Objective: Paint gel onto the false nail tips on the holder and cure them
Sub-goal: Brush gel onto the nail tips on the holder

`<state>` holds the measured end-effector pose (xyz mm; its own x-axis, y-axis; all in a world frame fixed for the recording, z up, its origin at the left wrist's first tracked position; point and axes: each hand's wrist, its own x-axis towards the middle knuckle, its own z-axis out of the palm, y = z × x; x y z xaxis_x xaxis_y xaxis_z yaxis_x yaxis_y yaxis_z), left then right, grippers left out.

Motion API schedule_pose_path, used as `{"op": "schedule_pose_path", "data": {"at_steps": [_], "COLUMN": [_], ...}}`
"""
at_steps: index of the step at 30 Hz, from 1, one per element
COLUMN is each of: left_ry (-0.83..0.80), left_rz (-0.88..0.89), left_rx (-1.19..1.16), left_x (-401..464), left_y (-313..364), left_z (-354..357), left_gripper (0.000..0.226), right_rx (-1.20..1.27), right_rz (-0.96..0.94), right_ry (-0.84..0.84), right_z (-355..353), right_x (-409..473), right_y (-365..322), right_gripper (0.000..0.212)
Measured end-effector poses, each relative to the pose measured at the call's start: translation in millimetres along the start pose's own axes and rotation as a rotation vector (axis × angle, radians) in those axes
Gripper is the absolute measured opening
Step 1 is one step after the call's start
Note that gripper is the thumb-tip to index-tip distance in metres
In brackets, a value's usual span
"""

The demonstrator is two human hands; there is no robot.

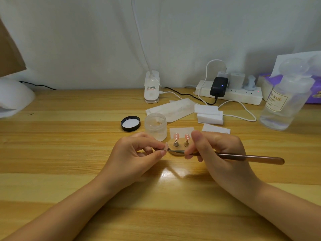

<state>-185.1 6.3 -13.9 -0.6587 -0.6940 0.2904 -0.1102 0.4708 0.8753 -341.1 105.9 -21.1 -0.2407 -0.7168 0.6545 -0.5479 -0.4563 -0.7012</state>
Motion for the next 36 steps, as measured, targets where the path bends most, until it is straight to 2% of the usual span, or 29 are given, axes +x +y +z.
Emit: {"op": "schedule_pose_path", "data": {"at_steps": [4, 11, 19, 23, 28, 36], "left_ry": [0.012, 0.004, 0.009, 0.002, -0.003, 0.014], "left_rz": [-0.004, -0.001, -0.017, -0.019, -0.022, -0.023], "left_rx": [0.008, 0.023, 0.026, 0.027, 0.033, 0.021], "left_x": [-0.1, 0.2, -0.4, 0.0, 0.1, 0.9], "left_y": [-0.6, -0.6, 1.9, 2.5, 1.5, -0.9], "left_z": [0.6, 0.2, 0.1, 0.6, 0.5, 2.0], "left_gripper": [0.029, 0.025, 0.025, 0.025, 0.023, 0.025], "right_rx": [0.020, -0.077, 0.059, 0.069, -0.040, 0.029], "right_rz": [0.011, 0.018, 0.032, 0.034, 0.020, 0.035], "right_ry": [0.047, -0.003, 0.008, 0.060, -0.004, -0.006], "right_z": [-0.3, 2.0, 0.4, -0.2, 2.2, 1.7], "right_x": [1.1, 4.4, -0.6, 1.6, 4.4, 0.6], "right_y": [-0.6, -3.3, -0.7, 0.2, -3.0, -1.4], "right_gripper": [0.032, 0.032, 0.042, 0.035, 0.033, 0.039]}}
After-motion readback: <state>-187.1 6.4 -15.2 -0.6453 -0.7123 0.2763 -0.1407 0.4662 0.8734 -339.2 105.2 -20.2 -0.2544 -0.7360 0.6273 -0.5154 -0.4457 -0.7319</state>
